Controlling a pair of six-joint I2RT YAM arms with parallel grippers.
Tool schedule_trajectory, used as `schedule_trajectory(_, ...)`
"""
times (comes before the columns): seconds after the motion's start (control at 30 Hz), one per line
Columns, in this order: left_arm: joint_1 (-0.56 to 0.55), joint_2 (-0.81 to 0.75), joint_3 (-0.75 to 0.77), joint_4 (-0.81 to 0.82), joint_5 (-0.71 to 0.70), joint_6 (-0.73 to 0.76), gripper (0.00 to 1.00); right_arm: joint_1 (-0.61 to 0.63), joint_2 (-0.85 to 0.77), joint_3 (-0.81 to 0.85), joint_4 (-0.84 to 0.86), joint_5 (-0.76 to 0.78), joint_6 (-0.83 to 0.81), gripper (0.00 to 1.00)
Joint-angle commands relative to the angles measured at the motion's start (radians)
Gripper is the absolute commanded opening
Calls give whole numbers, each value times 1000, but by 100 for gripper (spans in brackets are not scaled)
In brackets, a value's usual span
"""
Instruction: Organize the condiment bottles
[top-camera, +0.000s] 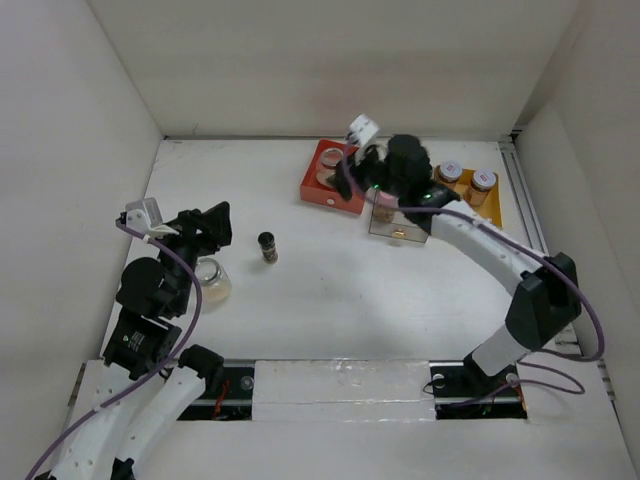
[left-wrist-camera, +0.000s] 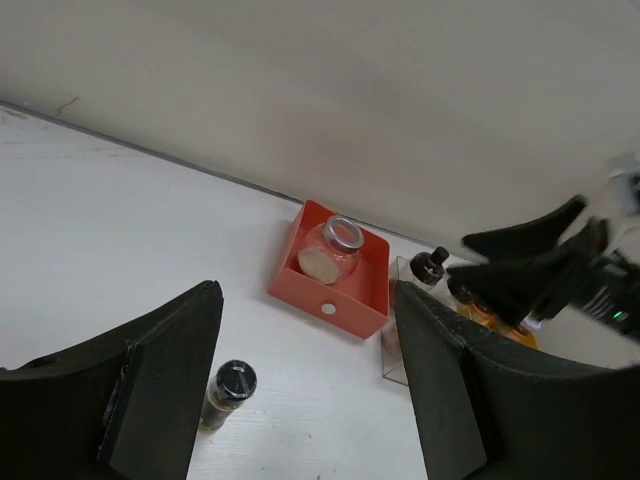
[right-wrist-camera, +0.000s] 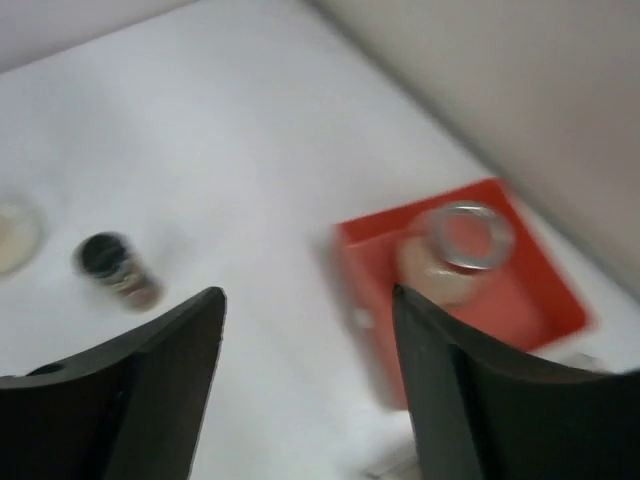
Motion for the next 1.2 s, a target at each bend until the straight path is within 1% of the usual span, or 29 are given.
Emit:
schedule_trajectory(0.0, 0, 4, -7, 30, -24, -7, 65, 162, 50, -25, 0, -73, -83, 76)
schedule_trajectory(0.03, 0, 4, -7, 30, -24, -7, 65, 195, 80, -25, 0, -73, -107, 83)
schedule_trajectory(0.07, 0, 4, -7, 30, -33, -7, 65, 253, 96, -25, -9, -41, -108, 88)
schedule_trajectory(0.13, 0, 4, -7, 30, -33, -7, 65, 293, 158, -11, -9, -15, -118, 95)
schedule_trajectory(0.3, 9, 4, -7, 30, -33, -7, 65, 354, 283, 59, -18, -15, -129, 97)
schedule_trajectory(0.37, 19, 4, -7, 30, -33, -7, 65, 370, 350, 113, -18, -27, -129, 98)
schedule_trajectory(0.43, 31, 4, -7, 30, -12, -16, 65, 394, 392, 145, -29, -12, -141, 98)
schedule_trajectory(0.53, 31, 4, -7, 30, -2, -16, 65, 404, 484, 233, -29, 22, -141, 98)
schedule_trajectory(0.63, 31, 13, -7, 30, 7, -16, 65, 404, 548, 261, -6, 31, -141, 98)
schedule_trajectory(0.7, 31, 13, -7, 30, 7, -16, 65, 404, 571, 285, 3, 31, -141, 94)
schedule_trajectory(0.8, 31, 13, -7, 30, 7, -16, 65, 404, 611, 311, 14, 1, -141, 92)
schedule_trajectory(0.83, 31, 13, -7, 30, 7, -16, 65, 414, 611, 323, 14, 1, -141, 88)
schedule_trajectory(0.9, 31, 23, -7, 30, 16, -16, 65, 414, 620, 323, 23, -8, -141, 78)
schedule_trajectory(0.93, 31, 23, -7, 30, 16, -16, 65, 414, 620, 314, 23, -9, -131, 72)
schedule_trajectory(0.97, 31, 23, -7, 30, 16, -16, 65, 414, 620, 314, 40, -9, -121, 62)
schedule_trajectory(1.07, 31, 32, -7, 30, 27, -16, 65, 414, 595, 293, 61, -9, -111, 48)
schedule_trajectory(1.17, 31, 41, -7, 30, 47, -16, 65, 414, 549, 262, 89, -9, -111, 47)
